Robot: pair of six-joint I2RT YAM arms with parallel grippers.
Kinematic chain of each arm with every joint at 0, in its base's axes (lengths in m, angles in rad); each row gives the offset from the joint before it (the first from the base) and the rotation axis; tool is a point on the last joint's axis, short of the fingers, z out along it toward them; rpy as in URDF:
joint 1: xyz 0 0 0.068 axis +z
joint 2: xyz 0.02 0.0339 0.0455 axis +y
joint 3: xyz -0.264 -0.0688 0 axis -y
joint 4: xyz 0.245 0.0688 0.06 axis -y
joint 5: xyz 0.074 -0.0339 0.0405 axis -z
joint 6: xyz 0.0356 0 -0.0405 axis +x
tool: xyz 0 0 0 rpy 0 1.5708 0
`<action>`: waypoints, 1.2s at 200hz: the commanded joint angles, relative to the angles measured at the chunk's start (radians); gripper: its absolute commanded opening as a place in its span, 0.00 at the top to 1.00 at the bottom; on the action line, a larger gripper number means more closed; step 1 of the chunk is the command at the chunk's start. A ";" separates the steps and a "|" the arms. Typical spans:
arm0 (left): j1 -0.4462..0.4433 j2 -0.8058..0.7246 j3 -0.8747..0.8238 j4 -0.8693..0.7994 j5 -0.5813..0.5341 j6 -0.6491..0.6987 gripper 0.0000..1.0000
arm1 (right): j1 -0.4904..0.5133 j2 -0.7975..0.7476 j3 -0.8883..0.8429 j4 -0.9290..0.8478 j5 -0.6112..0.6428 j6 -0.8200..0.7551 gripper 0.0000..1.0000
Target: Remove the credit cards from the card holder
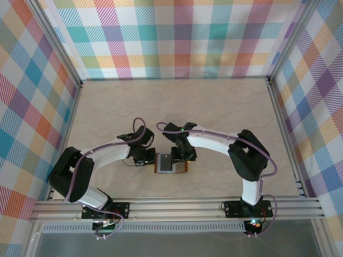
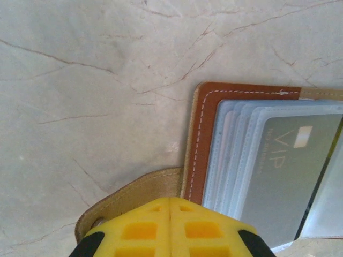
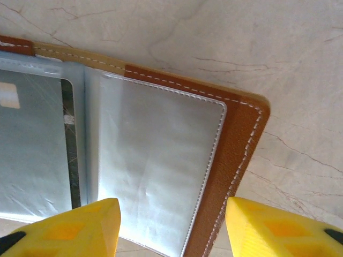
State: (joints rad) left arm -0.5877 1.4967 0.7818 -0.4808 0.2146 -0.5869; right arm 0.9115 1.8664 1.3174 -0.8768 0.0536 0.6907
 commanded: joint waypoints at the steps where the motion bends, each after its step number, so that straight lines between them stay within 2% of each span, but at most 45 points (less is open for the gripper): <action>1: -0.013 0.007 0.043 -0.035 -0.017 -0.016 0.93 | 0.007 -0.035 -0.035 -0.007 0.017 -0.017 0.45; 56: -0.058 0.042 0.103 -0.048 -0.037 -0.020 0.93 | 0.007 -0.042 -0.056 0.007 0.009 -0.025 0.45; 187: -0.057 0.043 0.128 -0.075 -0.071 0.018 0.93 | 0.007 -0.070 -0.069 -0.016 0.031 -0.016 0.46; 220: -0.043 0.037 0.111 -0.061 -0.059 0.027 0.93 | 0.007 -0.072 -0.064 -0.028 0.044 -0.017 0.47; 240: -0.027 0.050 0.090 -0.029 -0.015 0.022 0.93 | 0.007 -0.067 -0.066 -0.033 0.048 -0.016 0.48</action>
State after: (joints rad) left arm -0.6331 1.5383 0.8875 -0.5213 0.1665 -0.5785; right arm 0.9115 1.8259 1.2552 -0.8726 0.0799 0.6724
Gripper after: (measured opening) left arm 0.069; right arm 0.526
